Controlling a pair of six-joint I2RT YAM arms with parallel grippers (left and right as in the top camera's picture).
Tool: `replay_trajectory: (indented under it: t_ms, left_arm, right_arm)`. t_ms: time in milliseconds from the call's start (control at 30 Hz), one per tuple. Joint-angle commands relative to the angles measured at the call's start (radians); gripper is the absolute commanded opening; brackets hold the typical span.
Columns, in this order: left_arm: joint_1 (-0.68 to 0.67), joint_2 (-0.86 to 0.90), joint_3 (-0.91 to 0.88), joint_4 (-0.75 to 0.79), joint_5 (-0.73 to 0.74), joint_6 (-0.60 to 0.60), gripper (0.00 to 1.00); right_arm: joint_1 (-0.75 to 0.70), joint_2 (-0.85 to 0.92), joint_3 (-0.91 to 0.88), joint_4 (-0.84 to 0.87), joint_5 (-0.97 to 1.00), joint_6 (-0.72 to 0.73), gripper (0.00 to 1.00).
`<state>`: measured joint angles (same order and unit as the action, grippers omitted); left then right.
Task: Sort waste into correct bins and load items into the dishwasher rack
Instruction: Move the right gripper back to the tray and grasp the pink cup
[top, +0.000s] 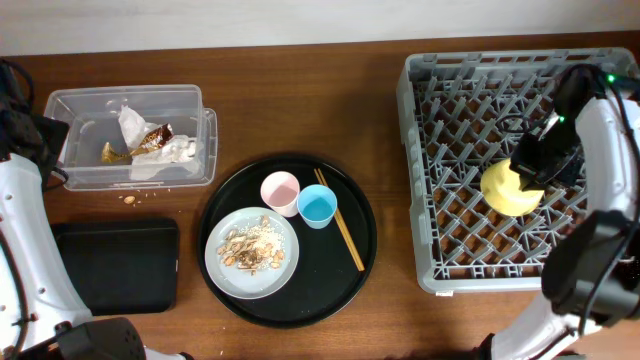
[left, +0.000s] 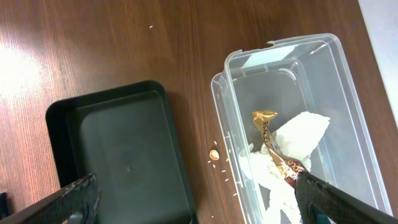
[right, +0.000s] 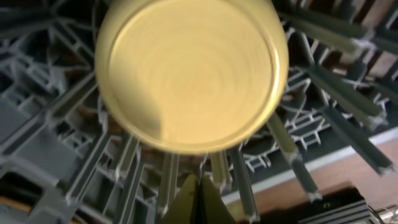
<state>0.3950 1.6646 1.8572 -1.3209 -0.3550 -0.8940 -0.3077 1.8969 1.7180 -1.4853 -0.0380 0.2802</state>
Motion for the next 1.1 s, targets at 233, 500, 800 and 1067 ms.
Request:
replay_trajectory:
  t_ms: [233,500,800,1067]
  left_arm:
    - [0.003,0.005,0.002,-0.001,-0.006,-0.006,0.99]
    - [0.003,0.005,0.002,-0.001,-0.006,-0.006,0.99]
    - [0.003,0.005,0.002,-0.001,-0.006,-0.006,0.99]
    - [0.003,0.005,0.002,-0.001,-0.006,-0.006,0.99]
  right_arm:
    - [0.615,-0.23,0.003,0.185,-0.256,-0.164,0.67]
    - [1.006,-0.075,0.011,0.514,-0.032,-0.035,0.72]
    - [1.181,0.13,0.177,0.517,0.118,-0.089,0.72]
    - [1.25,0.292,0.177,0.615,0.343,-0.089,0.53]
